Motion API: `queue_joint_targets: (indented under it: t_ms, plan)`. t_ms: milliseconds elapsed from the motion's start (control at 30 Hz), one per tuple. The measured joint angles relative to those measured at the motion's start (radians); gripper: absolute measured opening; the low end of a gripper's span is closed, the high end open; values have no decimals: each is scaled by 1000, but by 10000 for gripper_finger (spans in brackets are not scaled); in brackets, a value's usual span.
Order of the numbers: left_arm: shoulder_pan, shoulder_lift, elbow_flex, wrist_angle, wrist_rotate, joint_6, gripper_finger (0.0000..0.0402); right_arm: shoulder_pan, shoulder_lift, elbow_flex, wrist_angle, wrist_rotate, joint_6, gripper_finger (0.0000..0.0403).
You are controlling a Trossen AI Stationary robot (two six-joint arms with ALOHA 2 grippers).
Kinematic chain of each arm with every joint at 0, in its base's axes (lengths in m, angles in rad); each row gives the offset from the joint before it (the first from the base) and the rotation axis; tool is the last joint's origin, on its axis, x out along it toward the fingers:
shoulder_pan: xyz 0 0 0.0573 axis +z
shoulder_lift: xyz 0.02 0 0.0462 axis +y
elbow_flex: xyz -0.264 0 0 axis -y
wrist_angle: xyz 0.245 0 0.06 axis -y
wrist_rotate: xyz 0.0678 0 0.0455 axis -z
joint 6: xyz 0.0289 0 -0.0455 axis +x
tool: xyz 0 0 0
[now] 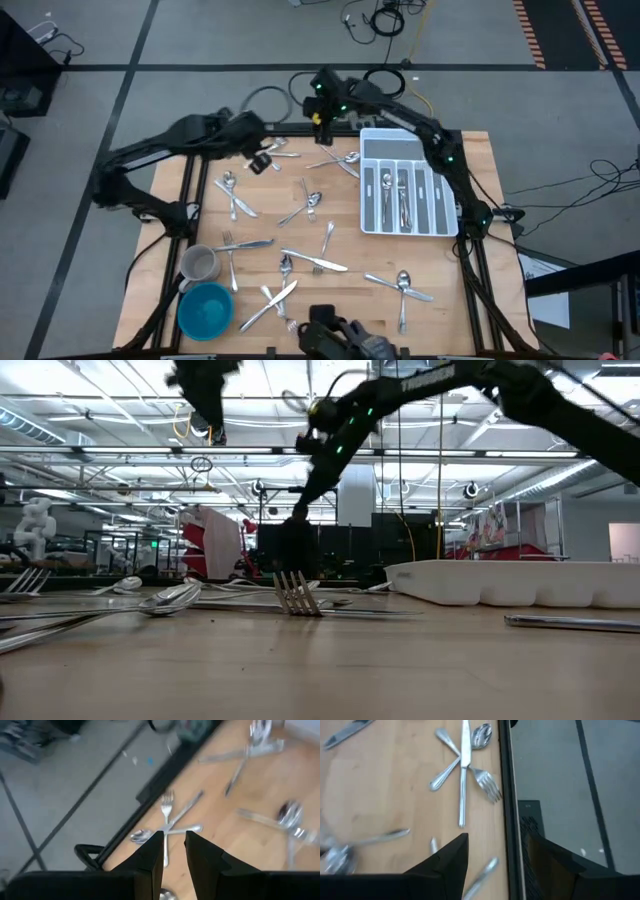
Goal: Sort silverware
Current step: Put the table knife into the silverware tray
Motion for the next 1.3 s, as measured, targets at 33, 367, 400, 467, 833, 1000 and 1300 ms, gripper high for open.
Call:
queue_joint_targets:
  t_ms: [33,367,400,467,833,1000,1300]
  plan:
    - [25,33,0,17,35,60,89,0,-28,0,-32,15,-14,193]
    - [253,242,0,171,460,477,89,-7,-308,-1,-379,132,-70,194]
    - [275,258,0,179,500,507,89,-8,-334,-1,-403,131,-61,194]
    - [319,294,0,188,539,570,89,-11,-386,-1,-442,126,-40,194]
    - [439,466,0,192,591,755,122,-14,-589,-1,-567,203,73,194]
    - [440,526,0,209,595,782,158,-14,-634,-1,-612,204,93,194]
    - [428,612,0,216,576,852,173,-14,-654,-1,-629,204,113,194]
